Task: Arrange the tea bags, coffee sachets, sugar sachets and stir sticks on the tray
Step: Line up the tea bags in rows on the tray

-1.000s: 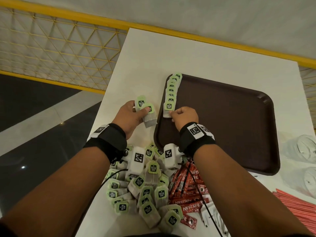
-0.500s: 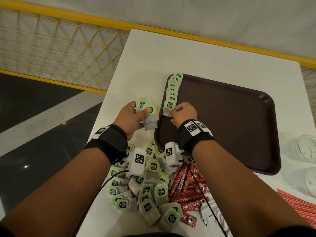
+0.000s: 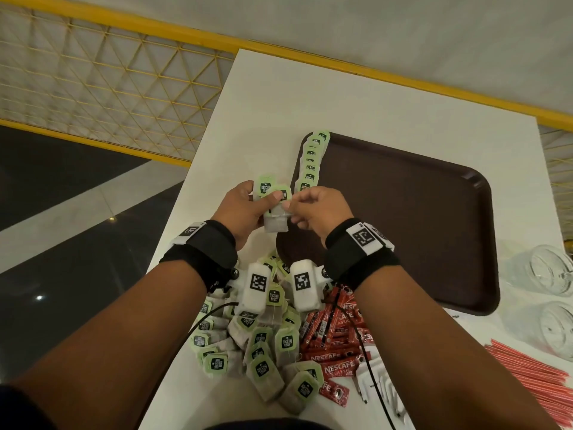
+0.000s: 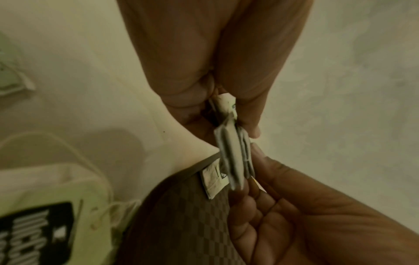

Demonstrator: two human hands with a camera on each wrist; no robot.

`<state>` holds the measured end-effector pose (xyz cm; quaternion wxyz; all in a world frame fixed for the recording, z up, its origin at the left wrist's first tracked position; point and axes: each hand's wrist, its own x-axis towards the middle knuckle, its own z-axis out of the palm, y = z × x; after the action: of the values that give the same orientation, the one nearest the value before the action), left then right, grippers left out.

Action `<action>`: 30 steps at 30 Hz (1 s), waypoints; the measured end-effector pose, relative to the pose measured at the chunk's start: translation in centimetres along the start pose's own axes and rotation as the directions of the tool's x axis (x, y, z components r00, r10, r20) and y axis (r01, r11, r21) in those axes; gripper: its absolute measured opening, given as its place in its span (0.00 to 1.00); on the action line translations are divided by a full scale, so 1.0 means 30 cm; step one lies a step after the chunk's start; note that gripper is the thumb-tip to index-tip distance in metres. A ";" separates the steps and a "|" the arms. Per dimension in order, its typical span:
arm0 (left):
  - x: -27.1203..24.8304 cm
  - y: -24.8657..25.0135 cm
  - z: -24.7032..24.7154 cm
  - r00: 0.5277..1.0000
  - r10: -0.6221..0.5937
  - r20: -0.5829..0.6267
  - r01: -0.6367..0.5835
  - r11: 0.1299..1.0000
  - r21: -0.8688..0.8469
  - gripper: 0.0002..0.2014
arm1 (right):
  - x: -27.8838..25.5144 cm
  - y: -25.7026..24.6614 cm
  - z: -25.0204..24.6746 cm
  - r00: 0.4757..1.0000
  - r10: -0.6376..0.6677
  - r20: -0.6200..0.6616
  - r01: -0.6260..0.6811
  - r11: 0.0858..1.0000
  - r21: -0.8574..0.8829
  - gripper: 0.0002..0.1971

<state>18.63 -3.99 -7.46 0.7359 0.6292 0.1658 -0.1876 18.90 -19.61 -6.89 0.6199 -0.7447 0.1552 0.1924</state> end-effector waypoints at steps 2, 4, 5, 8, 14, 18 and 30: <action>-0.007 0.000 0.006 0.998 0.001 0.063 0.001 1.000 -0.030 0.13 | 0.002 0.014 0.002 0.999 0.014 -0.038 -0.012 0.999 0.052 0.07; -0.017 0.001 0.005 0.991 -0.007 0.135 0.014 0.999 -0.052 0.14 | 0.004 0.026 0.003 0.997 0.029 -0.065 -0.021 0.992 0.121 0.05; -0.018 -0.002 0.001 0.987 -0.015 0.160 0.023 0.999 -0.049 0.16 | 0.007 0.032 0.005 0.997 0.040 -0.072 -0.028 0.987 0.158 0.05; -0.018 -0.009 -0.012 0.984 -0.027 0.175 0.036 0.998 -0.045 0.19 | 0.017 0.050 0.008 0.994 0.067 -0.092 -0.045 0.975 0.216 0.04; -0.010 -0.017 -0.038 0.997 -0.021 0.073 0.024 0.999 -0.047 0.09 | 0.042 0.084 -0.027 0.959 0.126 -0.256 -0.102 0.989 0.104 0.04; -0.007 -0.015 -0.064 0.999 -0.019 0.043 0.021 0.999 -0.046 0.14 | 0.053 0.096 -0.037 0.951 0.103 -0.291 -0.130 0.988 -0.077 0.03; -0.030 -0.006 -0.072 0.998 0.015 0.064 -0.013 1.000 -0.025 0.06 | 0.042 0.064 -0.043 0.958 0.061 -0.281 -0.081 0.995 -0.060 0.08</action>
<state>17.75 -1.84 -7.50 0.7497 0.6149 0.1401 -0.2005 19.22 -21.23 -8.96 0.5577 -0.7800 0.2605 0.1129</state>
